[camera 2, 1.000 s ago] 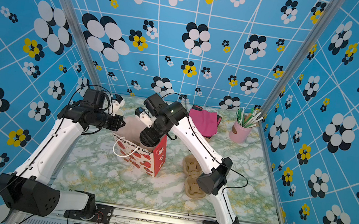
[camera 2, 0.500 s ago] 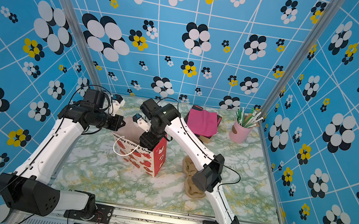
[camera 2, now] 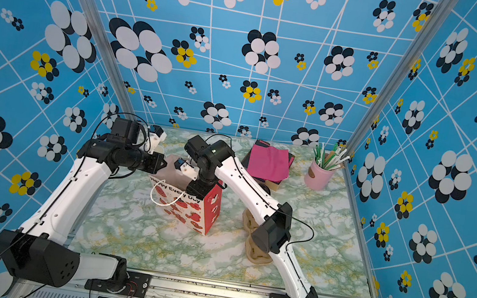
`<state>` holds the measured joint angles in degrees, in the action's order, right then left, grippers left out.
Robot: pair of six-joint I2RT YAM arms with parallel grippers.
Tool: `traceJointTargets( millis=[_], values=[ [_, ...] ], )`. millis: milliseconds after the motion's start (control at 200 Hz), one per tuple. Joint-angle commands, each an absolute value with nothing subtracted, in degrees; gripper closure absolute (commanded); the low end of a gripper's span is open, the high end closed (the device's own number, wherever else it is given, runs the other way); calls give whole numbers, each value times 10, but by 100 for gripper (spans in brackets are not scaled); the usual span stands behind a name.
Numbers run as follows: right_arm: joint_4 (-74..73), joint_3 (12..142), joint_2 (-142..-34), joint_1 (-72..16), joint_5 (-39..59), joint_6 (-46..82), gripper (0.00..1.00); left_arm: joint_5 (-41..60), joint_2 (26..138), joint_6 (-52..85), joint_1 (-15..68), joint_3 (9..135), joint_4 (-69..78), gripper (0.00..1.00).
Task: Pack the takeout coffee
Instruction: 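Lower the coffee cup into the bag onto the carrier with the right gripper, then open the right gripper to release the cup and raise it out of the bag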
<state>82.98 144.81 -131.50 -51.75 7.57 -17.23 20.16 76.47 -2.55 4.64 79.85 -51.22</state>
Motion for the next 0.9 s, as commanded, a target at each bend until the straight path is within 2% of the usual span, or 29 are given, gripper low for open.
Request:
traceJointTargets(
  millis=[0,895],
  values=[
    [854,1444,-1328,-522,70,-183,34,210,773,-27,51,793,-512,100],
    [861,1436,-1363,-522,53,-179,32,208,770,-27,51,788,-512,100]
  ],
)
